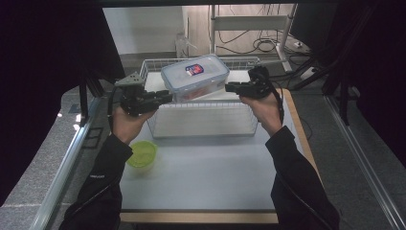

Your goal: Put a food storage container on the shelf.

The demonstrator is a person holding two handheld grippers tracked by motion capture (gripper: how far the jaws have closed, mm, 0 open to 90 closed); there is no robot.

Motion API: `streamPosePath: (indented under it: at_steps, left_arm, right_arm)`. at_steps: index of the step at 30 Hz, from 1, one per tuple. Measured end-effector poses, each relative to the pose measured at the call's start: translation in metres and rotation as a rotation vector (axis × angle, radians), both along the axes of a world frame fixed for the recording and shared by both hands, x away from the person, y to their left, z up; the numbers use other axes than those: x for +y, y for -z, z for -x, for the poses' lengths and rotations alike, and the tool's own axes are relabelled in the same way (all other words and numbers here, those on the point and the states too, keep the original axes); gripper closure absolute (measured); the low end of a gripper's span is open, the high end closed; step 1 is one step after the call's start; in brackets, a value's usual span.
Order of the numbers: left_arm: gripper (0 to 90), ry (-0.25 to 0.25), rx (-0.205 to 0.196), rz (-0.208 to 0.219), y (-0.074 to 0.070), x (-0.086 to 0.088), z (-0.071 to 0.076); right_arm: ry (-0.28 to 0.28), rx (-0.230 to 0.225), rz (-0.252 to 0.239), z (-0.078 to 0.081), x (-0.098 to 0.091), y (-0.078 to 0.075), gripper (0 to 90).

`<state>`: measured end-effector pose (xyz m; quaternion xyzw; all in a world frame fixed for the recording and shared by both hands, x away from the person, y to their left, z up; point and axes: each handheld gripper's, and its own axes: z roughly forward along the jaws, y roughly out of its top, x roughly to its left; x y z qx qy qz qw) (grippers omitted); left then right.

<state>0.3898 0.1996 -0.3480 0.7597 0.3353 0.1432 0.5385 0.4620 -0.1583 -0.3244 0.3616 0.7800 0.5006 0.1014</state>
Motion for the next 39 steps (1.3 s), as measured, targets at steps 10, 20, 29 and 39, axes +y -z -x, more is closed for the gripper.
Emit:
streamPosePath:
  at_steps: [10,20,29,39]
  left_arm:
    - [84.8,-0.047,0.002,-0.079,0.003,-0.013,-0.016]
    - [84.9,-0.113,0.040,-0.102,0.001,-0.011,-0.043]
    - [81.9,-0.100,0.034,-0.114,0.004,-0.019,-0.043]
    - [61.1,-0.040,0.022,-0.085,0.018,-0.021,-0.016]
  right_arm:
    - [-0.014,-0.002,0.036,0.001,0.017,0.012,86.0]
    - [0.048,-0.022,0.045,-0.004,0.023,0.018,90.0]
    - [0.060,-0.030,0.032,-0.004,0.018,0.021,89.4]
    - [0.006,-0.054,0.016,0.018,0.010,0.024,73.0]
